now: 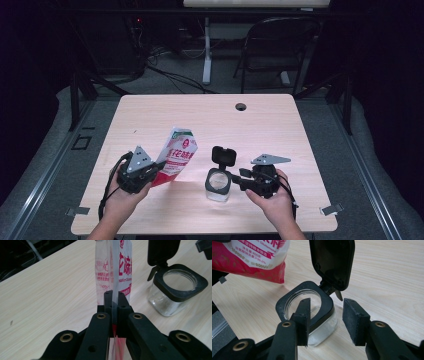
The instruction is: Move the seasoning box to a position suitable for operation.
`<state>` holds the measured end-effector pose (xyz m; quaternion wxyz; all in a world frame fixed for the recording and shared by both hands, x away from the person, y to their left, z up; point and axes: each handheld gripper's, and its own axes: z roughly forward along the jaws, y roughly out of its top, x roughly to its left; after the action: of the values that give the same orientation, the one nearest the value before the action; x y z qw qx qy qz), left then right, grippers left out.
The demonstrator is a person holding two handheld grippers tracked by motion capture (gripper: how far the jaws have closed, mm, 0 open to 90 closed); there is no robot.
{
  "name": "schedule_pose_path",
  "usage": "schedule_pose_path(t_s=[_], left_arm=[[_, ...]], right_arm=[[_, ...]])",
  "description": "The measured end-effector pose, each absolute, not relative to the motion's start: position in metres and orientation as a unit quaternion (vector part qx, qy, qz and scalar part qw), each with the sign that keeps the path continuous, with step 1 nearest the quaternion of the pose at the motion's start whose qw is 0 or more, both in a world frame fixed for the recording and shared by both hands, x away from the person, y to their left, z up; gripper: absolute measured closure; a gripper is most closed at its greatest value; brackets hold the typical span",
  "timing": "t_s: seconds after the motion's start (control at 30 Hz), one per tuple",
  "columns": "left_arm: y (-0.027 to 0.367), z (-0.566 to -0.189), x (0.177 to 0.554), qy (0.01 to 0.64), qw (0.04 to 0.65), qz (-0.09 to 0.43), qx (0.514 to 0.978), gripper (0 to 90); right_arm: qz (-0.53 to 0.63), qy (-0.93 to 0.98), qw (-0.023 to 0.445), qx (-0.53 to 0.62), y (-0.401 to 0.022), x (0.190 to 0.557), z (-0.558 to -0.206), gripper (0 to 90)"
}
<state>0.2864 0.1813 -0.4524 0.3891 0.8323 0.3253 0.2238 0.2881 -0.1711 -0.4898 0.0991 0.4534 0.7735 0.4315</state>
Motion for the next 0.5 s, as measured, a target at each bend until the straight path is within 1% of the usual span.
schedule_pose_path(t_s=[0.3,0.5], left_arm=[[0.176,-0.466,0.278,0.314,0.405,0.202,0.835,90.0],[0.182,-0.474,0.266,0.314,0.428,0.167,0.831,90.0]], right_arm=[[0.432,0.776,0.099,0.448,-0.171,0.287,-0.487,58.3],[0.441,0.776,0.098,0.441,-0.167,0.285,-0.481,57.8]])
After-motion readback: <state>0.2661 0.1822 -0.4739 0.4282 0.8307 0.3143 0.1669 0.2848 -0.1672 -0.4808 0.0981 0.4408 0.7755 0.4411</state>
